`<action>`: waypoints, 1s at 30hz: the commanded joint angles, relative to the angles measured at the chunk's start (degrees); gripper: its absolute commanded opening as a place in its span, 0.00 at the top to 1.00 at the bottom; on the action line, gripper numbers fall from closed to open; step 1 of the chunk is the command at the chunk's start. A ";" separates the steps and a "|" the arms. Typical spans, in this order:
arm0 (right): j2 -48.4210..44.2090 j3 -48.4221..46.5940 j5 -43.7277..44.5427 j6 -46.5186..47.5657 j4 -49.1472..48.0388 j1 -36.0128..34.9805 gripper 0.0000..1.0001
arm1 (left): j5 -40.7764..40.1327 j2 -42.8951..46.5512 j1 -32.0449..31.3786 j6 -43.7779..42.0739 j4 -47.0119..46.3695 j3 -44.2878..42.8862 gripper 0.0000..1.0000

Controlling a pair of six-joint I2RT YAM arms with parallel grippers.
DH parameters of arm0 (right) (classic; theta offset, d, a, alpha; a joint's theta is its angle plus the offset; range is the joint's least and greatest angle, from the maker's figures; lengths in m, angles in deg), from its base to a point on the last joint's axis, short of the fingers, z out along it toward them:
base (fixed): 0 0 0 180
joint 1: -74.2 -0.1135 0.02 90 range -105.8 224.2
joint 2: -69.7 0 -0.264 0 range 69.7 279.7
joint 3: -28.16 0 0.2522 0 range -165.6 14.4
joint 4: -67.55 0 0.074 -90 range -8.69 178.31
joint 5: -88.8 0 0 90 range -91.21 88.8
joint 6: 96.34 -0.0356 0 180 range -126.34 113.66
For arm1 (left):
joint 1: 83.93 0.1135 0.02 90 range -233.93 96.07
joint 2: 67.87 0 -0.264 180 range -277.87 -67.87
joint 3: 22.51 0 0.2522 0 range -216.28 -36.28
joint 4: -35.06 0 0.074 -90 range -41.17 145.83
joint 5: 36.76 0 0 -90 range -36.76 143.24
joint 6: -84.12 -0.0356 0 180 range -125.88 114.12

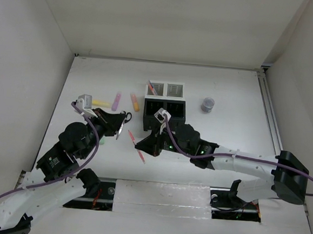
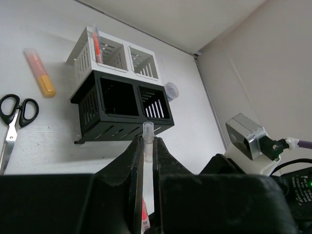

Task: Sort the stationery into containers
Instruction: Cap the pen

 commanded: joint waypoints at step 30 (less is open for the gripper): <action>-2.57 -4.69 3.14 1.18 -5.08 0.92 1.00 | 4.79 -1.78 -0.05 -1.52 -3.81 0.58 1.00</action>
